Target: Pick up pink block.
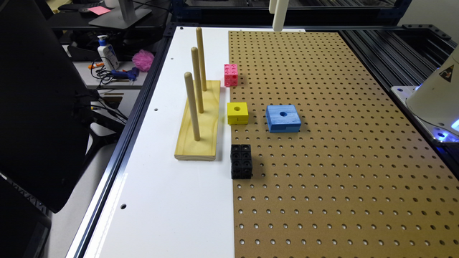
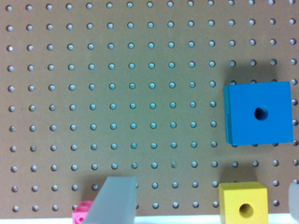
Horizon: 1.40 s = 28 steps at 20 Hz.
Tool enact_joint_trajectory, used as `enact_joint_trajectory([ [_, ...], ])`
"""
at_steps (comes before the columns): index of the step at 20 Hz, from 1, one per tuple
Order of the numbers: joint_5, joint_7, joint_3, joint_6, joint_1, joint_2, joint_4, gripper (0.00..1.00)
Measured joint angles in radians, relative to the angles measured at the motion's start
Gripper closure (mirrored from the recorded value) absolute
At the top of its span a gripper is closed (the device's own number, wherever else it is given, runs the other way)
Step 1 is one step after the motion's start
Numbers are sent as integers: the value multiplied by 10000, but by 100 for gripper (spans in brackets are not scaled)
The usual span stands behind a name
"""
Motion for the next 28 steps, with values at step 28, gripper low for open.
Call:
enact_joint_trajectory([
  [28, -35, -1678, -161, 356, -1570, 1842, 1857, 0],
])
